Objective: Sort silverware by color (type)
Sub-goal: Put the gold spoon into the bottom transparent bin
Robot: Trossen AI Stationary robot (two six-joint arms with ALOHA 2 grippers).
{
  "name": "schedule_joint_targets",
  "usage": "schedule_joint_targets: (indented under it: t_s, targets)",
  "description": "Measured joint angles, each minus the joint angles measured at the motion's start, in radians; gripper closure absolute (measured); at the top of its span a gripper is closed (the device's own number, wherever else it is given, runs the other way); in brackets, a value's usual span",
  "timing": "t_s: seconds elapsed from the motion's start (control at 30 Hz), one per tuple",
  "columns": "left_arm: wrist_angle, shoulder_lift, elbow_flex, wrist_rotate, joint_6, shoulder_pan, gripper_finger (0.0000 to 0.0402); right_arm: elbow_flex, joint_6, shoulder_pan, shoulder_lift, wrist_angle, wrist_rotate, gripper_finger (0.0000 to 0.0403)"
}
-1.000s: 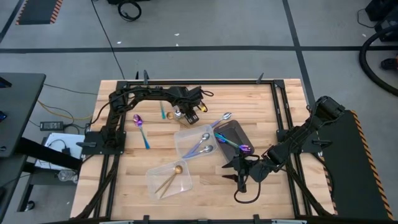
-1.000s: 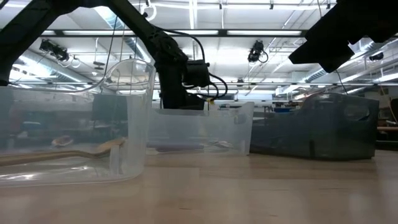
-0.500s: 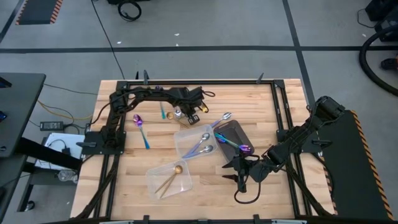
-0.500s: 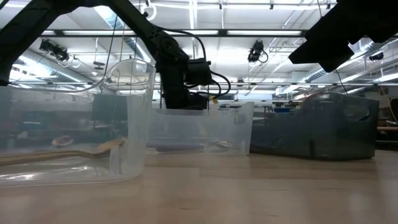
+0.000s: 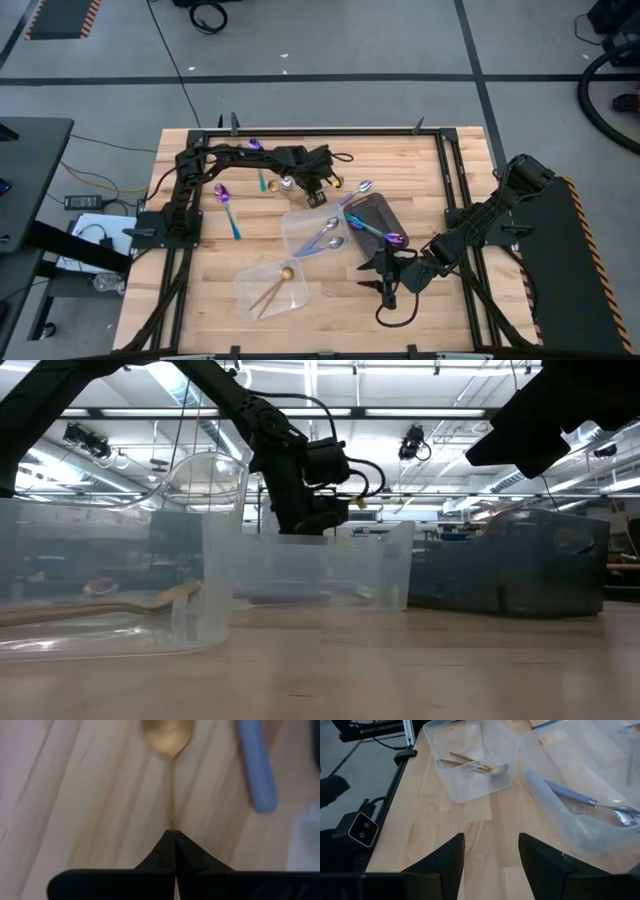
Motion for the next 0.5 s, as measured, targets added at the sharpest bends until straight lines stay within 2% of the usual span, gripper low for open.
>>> schedule_joint_targets:
  t_s: [0.4,0.5]
  targets:
    - [0.063,-0.002,0.0,0.006,0.006,-0.012,0.0401,0.0,0.0,0.0,0.0,0.0,0.0,0.0211]
    - [0.081,-0.003,0.0,-0.015,0.004,-0.013,0.0381,0.0,0.0,0.0,0.0,0.0,0.0,0.0214]
